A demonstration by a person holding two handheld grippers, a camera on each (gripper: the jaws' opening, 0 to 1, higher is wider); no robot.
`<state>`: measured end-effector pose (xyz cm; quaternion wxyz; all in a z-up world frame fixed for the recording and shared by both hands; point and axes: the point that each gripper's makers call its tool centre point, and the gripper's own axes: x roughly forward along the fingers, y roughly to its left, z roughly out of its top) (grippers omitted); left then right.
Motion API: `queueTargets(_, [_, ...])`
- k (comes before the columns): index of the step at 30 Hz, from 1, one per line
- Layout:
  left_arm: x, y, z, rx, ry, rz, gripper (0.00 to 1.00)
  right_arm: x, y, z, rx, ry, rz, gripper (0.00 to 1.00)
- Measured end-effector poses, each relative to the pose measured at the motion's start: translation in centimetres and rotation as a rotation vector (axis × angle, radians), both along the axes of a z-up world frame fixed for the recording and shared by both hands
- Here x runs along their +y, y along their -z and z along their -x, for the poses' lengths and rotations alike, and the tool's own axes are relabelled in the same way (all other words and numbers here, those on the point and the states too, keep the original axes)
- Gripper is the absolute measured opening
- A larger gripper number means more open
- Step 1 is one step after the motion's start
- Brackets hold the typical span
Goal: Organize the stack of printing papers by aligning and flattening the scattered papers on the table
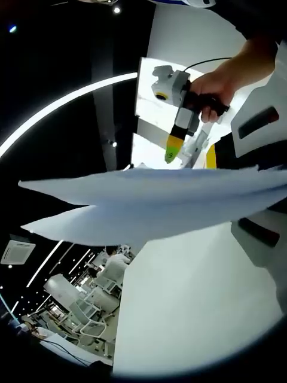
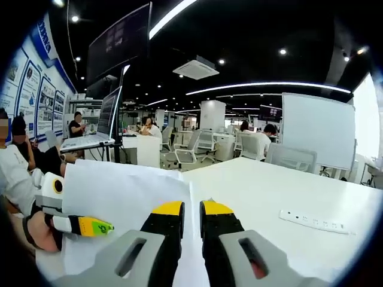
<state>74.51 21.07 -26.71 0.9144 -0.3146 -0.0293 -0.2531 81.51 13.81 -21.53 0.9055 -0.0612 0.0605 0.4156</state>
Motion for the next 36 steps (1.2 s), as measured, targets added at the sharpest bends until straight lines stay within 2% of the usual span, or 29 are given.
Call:
queueTargets(5, [0.1,0.0,-0.1,0.004,-0.005,0.007,0.06,-0.5,0.3,-0.1,-0.001,0.005,-0.001,0.07])
queueTargets(15, [0.2,0.0,-0.1,0.006,-0.013,0.010,0.06,-0.9,0.1,-0.2,-0.008,0.015,-0.015,0.16])
queueTargets(29, [0.3,0.0,-0.2,0.007,-0.017,0.015,0.06,-2.4,0.2,-1.1,0.000,0.067,-0.051,0.31])
queueTargets(36, [0.5,0.0,-0.2,0.009,-0.022,0.023,0.06,-3.3,-0.2,-1.2,0.013,0.089,-0.102,0.44])
